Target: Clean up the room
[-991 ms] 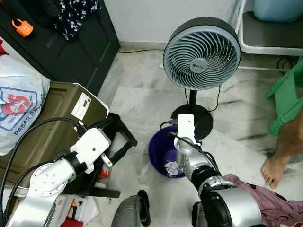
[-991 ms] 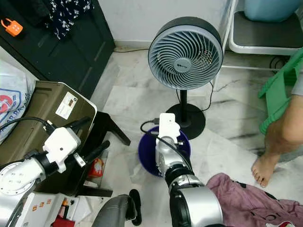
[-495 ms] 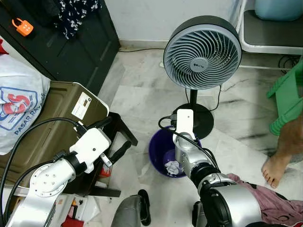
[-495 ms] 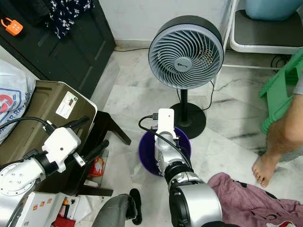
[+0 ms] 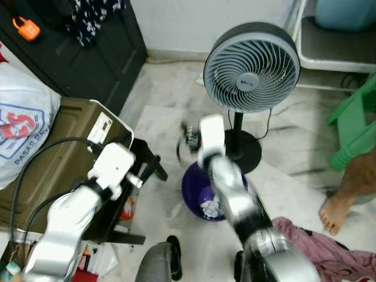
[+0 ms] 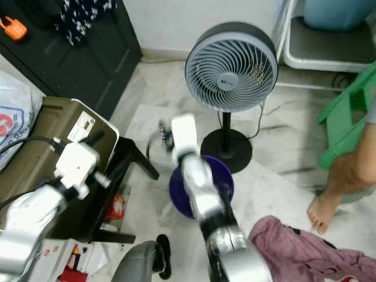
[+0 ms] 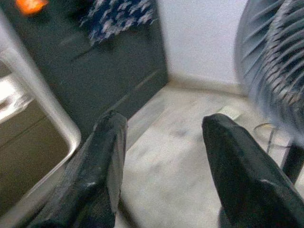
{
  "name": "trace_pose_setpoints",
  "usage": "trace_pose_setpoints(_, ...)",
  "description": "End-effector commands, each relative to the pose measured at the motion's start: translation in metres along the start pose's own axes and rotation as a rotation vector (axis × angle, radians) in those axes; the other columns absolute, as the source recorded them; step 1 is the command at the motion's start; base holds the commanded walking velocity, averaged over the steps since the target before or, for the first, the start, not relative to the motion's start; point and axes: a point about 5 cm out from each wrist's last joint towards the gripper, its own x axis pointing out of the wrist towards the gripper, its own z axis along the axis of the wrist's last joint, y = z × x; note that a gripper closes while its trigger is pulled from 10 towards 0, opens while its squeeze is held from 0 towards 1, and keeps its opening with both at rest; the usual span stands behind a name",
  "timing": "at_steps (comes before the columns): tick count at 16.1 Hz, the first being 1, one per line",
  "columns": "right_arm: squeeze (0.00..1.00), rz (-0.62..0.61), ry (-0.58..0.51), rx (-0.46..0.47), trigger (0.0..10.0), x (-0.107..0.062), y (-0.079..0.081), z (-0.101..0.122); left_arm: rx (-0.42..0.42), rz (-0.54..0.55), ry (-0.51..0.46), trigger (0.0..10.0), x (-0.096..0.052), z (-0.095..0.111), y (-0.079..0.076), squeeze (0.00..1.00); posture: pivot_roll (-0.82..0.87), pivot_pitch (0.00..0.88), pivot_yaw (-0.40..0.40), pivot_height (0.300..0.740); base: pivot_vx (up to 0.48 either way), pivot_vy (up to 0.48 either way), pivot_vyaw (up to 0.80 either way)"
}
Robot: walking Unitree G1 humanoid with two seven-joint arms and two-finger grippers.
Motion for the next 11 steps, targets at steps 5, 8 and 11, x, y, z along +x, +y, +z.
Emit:
trace_pose_setpoints(5,0.00,0.059,0.053,-0.023,10.0,-0.027,-0.030,0.011,-0.014,0.061,-0.041,10.0,0.024,-0.004,0.001,0.00,-0.04,0.068,0.096,0.740,0.000,0.000,0.00)
trace_pose_setpoints(8,0.00,-0.128,0.022,-0.137,10.0,-0.042,-0.063,0.017,-0.024,0.130,-0.072,10.0,0.039,-0.005,0.007,0.00,-0.09,0.000,0.078,0.740,0.000,0.000,0.00)
trace_pose_setpoints(11,0.00,-0.267,-0.090,-0.151,10.0,-0.037,-0.086,0.045,-0.049,0.263,-0.047,10.0,0.040,-0.016,0.016,0.00,-0.11,0.000,0.052,0.740,0.000,0.000,0.00)
